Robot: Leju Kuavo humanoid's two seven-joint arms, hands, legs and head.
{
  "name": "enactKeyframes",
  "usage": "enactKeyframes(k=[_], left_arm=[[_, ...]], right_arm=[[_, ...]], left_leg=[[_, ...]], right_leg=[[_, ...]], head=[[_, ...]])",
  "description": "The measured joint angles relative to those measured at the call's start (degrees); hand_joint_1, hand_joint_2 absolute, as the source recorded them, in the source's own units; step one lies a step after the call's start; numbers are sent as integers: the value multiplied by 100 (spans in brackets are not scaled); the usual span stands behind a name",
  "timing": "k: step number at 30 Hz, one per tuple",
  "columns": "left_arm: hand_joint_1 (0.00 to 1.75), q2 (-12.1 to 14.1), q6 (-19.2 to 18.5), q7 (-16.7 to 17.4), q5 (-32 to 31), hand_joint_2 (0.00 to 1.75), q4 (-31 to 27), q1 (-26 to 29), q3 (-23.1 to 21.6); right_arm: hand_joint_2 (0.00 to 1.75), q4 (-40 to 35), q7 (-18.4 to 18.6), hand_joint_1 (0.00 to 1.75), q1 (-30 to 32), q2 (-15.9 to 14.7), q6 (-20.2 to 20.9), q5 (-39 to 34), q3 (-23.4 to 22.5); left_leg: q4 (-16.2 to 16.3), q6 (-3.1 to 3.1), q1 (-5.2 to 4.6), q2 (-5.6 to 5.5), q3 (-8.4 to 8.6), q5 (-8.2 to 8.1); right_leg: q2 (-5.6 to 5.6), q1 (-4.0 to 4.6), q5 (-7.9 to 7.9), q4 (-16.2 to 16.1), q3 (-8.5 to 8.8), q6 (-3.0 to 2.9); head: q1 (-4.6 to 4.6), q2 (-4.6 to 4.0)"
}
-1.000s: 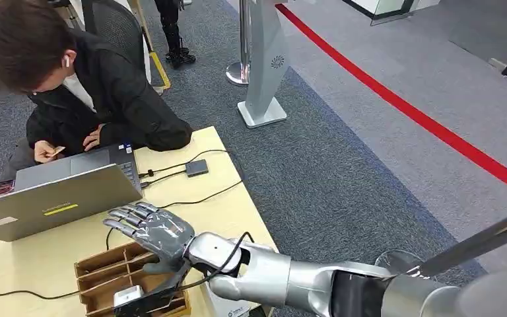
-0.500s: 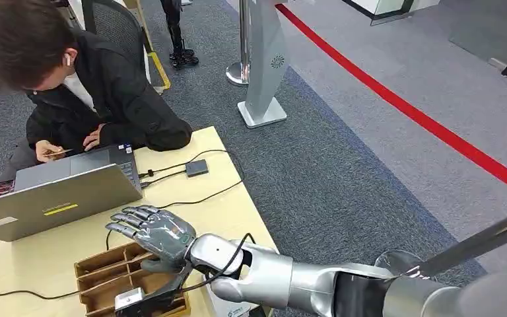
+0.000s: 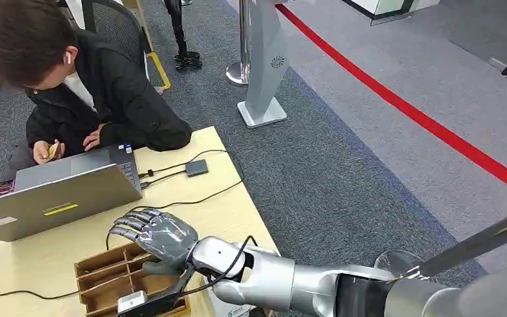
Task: Pass the card to the sensor for recognition and then transmit it.
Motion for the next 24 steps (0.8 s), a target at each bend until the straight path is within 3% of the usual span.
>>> enactKeyframes(k=[4, 15, 24], left_arm=[[0, 0, 2, 0, 0, 0, 0, 1, 2], [0, 0, 2, 0, 0, 0, 0, 1, 2], [0, 0, 2, 0, 0, 0, 0, 1, 0]], right_arm=[[175, -17, 0, 44, 46, -17, -9, 0, 0], [175, -48, 0, 44, 93, -48, -13, 0, 0], [175, -50, 0, 54, 111, -59, -15, 0, 0]], left_leg=[[0, 0, 0, 0, 0, 0], [0, 0, 0, 0, 0, 0], [0, 0, 0, 0, 0, 0]], right_leg=[[0, 0, 0, 0, 0, 0], [0, 0, 0, 0, 0, 0], [0, 0, 0, 0, 0, 0]], head=[[-2, 0], [0, 0], [0, 0]])
